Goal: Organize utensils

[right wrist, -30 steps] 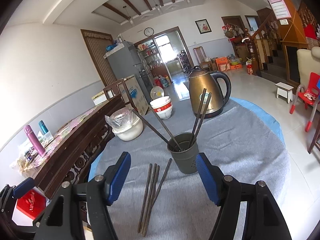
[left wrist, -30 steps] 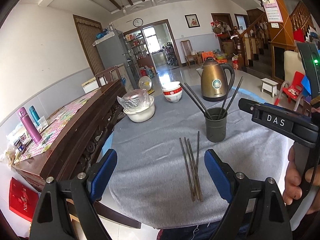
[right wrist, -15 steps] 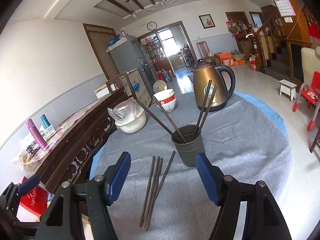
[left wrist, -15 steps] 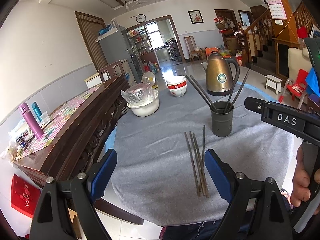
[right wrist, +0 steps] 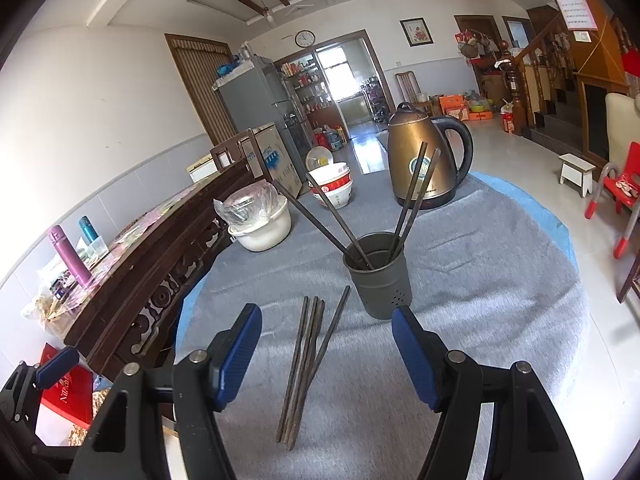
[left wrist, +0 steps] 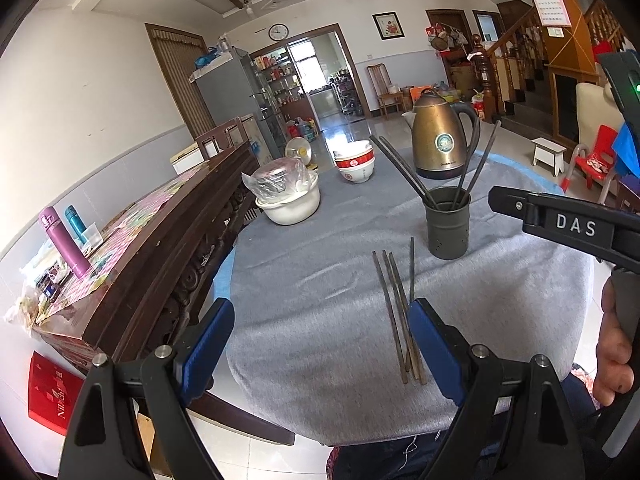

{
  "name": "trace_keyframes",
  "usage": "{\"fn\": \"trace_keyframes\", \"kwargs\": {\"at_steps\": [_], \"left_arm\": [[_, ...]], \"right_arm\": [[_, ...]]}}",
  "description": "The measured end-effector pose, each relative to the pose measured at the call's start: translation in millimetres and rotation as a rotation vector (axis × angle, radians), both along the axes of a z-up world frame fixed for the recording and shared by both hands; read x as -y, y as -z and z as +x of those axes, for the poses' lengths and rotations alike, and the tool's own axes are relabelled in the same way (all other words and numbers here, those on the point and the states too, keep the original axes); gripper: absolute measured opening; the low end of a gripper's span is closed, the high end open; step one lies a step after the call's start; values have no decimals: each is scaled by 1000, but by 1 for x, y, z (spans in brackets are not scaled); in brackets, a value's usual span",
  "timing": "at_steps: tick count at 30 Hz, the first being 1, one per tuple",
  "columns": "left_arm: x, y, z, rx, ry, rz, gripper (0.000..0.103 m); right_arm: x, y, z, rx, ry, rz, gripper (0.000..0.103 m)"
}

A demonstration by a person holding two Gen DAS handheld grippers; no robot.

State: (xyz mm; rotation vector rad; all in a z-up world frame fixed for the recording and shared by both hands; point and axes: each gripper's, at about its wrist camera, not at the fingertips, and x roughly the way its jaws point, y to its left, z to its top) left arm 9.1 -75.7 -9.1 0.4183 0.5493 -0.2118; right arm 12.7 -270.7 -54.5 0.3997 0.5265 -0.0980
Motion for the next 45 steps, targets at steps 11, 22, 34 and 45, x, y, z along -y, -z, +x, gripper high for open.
{"fn": "trace_keyframes", "kwargs": {"at_steps": [11,22,34,45], "left_arm": [[6,3,-5,-11,34,13,89],[18,11,-16,-49,107,24,89],[23,14,-20,-53,121,29,89],[8,15,-3,-91,89,1,89]], "right_arm": [[2,5,0,-32,-5,-11,71],[6,7,0,-55,7,-11,71],[6,11,3,-72,3,-14,71],[6,15,7,-82,-9,-11,71]]}}
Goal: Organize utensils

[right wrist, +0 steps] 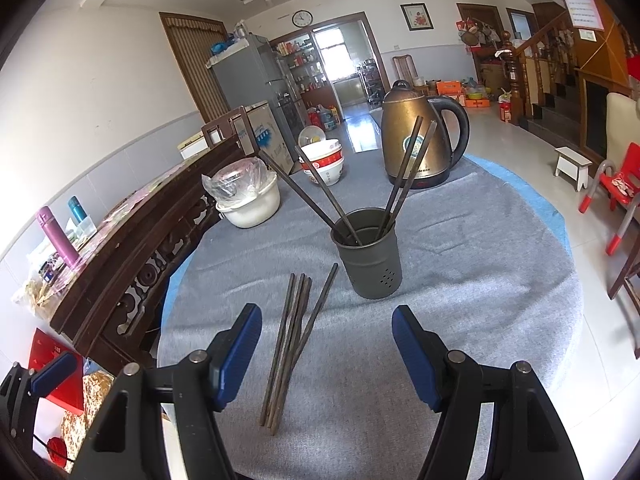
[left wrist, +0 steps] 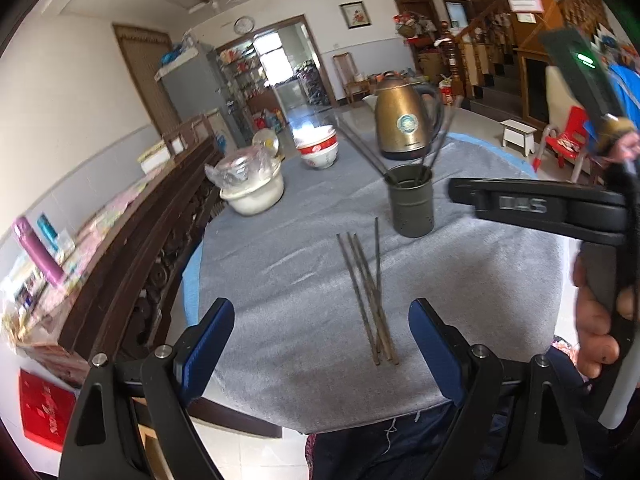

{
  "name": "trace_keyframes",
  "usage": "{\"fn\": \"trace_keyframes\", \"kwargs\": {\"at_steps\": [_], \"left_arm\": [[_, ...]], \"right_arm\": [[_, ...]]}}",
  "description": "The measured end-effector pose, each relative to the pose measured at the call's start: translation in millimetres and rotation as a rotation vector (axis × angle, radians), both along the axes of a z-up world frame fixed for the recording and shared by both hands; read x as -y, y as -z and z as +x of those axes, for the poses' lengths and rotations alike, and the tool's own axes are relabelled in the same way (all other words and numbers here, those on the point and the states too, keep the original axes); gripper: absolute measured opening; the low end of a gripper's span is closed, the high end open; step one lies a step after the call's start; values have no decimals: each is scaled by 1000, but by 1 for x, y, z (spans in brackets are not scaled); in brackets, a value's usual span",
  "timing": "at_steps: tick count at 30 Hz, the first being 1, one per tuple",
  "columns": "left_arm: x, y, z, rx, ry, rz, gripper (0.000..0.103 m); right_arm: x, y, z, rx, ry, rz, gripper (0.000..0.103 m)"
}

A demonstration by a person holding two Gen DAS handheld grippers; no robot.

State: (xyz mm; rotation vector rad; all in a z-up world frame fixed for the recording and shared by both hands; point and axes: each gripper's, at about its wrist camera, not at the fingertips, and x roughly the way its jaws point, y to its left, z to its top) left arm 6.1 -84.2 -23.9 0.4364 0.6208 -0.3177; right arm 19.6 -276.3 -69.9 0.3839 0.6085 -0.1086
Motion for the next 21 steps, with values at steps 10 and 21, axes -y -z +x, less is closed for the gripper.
{"fn": "trace_keyframes", "kwargs": {"at_steps": [10,21], "left_arm": [[-55,31,78,-214,-178,-106,89],[-62,78,116,-380,-224,-181,87]], "right_arm": [[1,34,24,-94,-57,120,40],[-2,74,53,-197,-67,145,40]]}}
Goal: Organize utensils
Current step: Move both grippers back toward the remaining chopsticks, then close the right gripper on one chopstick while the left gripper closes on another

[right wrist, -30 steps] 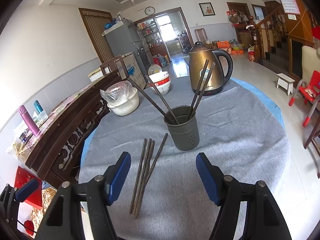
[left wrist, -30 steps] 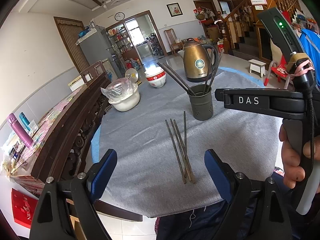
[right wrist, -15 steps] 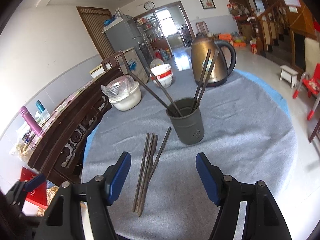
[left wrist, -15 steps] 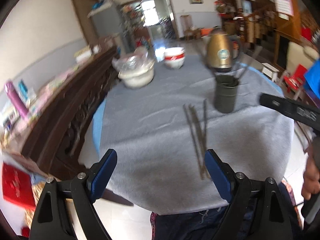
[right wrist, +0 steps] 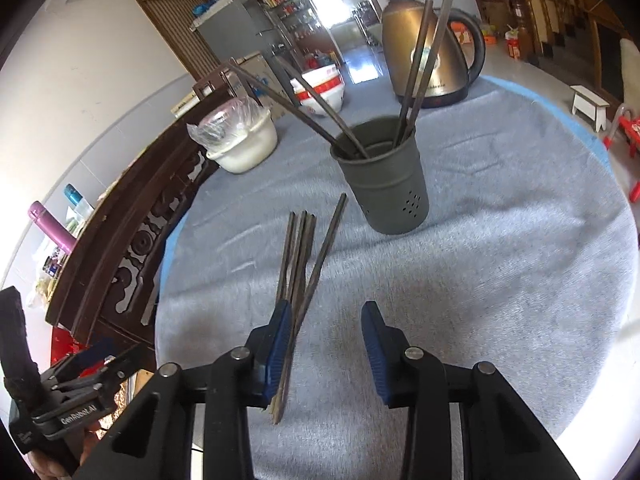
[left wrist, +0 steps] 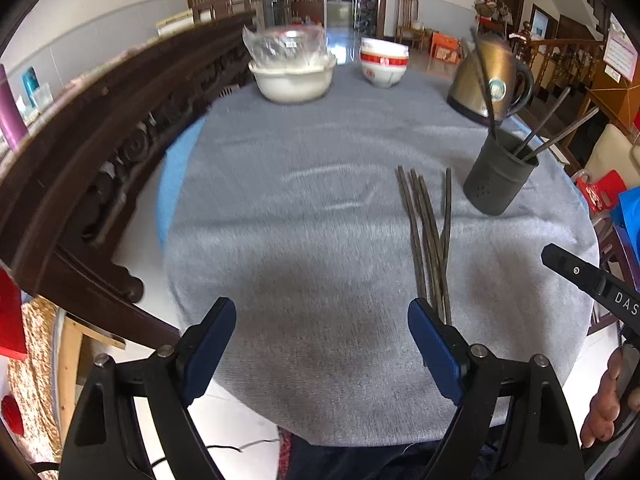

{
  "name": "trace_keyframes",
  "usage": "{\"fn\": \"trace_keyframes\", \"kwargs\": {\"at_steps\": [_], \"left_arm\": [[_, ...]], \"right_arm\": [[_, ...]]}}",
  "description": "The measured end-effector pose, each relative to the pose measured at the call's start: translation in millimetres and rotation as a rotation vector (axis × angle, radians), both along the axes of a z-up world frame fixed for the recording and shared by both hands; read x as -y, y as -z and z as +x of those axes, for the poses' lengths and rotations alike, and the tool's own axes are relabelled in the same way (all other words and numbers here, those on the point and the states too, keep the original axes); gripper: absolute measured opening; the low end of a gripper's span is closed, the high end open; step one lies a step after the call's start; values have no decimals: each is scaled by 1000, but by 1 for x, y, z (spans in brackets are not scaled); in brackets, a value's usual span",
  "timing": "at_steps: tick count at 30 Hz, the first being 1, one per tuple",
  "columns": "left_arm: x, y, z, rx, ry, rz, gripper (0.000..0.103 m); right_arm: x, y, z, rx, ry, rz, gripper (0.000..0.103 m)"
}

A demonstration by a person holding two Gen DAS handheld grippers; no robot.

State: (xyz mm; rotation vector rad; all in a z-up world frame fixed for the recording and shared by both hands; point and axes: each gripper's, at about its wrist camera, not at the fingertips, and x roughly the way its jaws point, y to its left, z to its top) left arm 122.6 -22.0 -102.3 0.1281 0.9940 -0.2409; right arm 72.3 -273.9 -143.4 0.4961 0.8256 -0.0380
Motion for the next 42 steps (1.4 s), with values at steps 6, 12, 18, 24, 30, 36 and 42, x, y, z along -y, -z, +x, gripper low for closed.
{"fn": "trace_keyframes", "kwargs": {"at_steps": [6,12,18,24,30,36,42], "left_arm": [[8,34,21,-88,23,-32,85],[5,51,41,-141,14,-76,85],[0,60,58,-147,-3,-81,84],[-6,67,68,-156,7,-94,73],[-14,67,74,-152,12,-118,64],[-18,66,83,-153,13,-138,56],[-14,65,94,-157,24,-153,53]], "right_arm": [[-2,16,31,-58,0,15,43],[-9,24,72,-75,14,-28,51],[-18,36,115,-108,57,-94,47],[-20,52,147,-154,146,-154,40],[-18,67,169,-214,189,-158,36],[-24,68,177,-208,159,-185,9],[-31,60,170,-160,93,-192,8]]}}
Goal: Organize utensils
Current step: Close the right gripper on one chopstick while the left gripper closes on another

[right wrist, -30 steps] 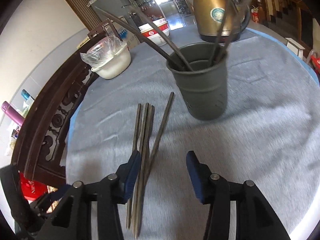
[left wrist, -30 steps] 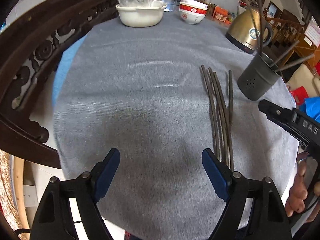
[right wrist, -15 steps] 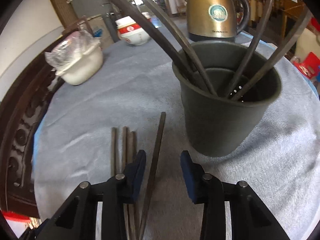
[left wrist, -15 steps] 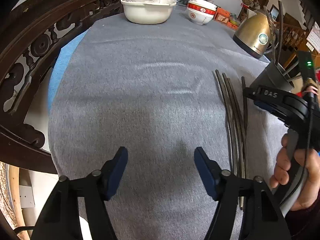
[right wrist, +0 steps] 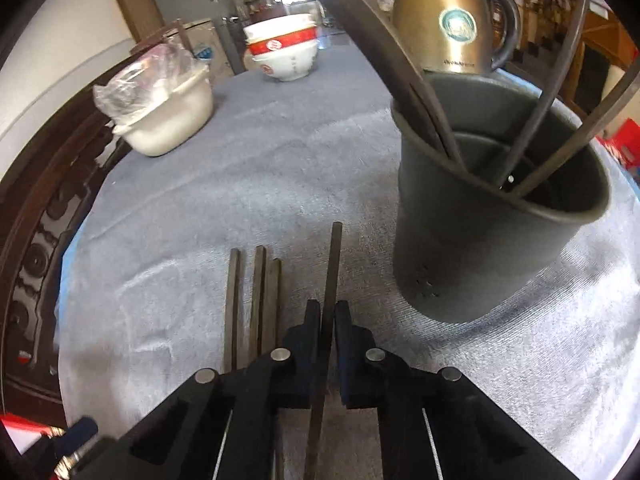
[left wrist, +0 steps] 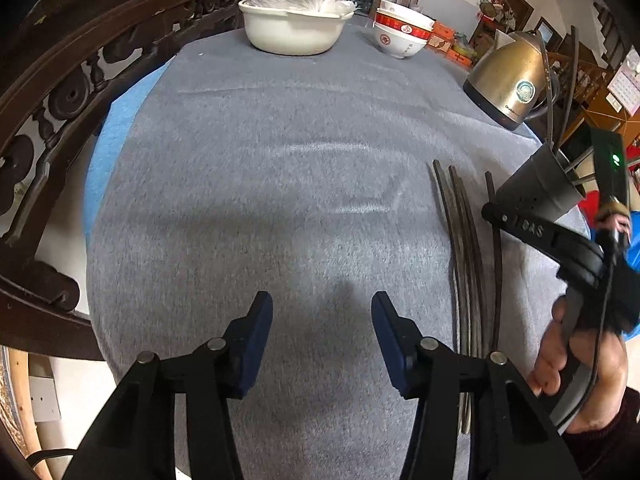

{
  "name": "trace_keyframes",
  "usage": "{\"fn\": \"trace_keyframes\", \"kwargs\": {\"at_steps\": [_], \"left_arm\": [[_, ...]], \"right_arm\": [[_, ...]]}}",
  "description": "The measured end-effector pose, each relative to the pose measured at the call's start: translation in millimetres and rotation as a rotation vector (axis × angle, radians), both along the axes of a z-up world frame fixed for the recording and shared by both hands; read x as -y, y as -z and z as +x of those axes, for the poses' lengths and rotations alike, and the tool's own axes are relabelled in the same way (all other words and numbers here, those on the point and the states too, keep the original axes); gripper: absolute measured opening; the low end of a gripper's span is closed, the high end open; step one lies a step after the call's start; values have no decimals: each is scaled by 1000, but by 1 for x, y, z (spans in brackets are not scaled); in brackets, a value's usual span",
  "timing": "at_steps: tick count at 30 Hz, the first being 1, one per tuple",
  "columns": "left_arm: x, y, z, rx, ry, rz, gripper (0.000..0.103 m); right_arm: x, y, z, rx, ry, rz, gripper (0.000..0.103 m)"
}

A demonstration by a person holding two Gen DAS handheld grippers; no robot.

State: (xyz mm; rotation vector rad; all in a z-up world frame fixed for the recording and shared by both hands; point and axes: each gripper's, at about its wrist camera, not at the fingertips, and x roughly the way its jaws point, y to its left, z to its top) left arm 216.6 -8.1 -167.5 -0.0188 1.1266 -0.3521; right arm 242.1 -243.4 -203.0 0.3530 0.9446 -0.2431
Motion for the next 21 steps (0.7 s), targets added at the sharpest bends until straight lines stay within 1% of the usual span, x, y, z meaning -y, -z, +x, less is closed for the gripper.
{"fn": "trace_keyframes", "kwargs": {"at_steps": [6,12,15,19,21], "left_arm": [[19,-6,17,-6,29,-20,53],[54,-12,31,10,97,-10,53],[73,-7,43,-11,127,-11,53],[85,2,55,-56,135,-22,53],[91,5,59,-68,144,-29,53]], "right_arm": [[0,-5,-23,26,-72,22,7],[12,-4,-47,41,-86,69,7],[21,-4,-56,41,-79,100,7],[32,-1,-62,58,-93,173,7],[38,1,-68,61,-96,204,9]]}}
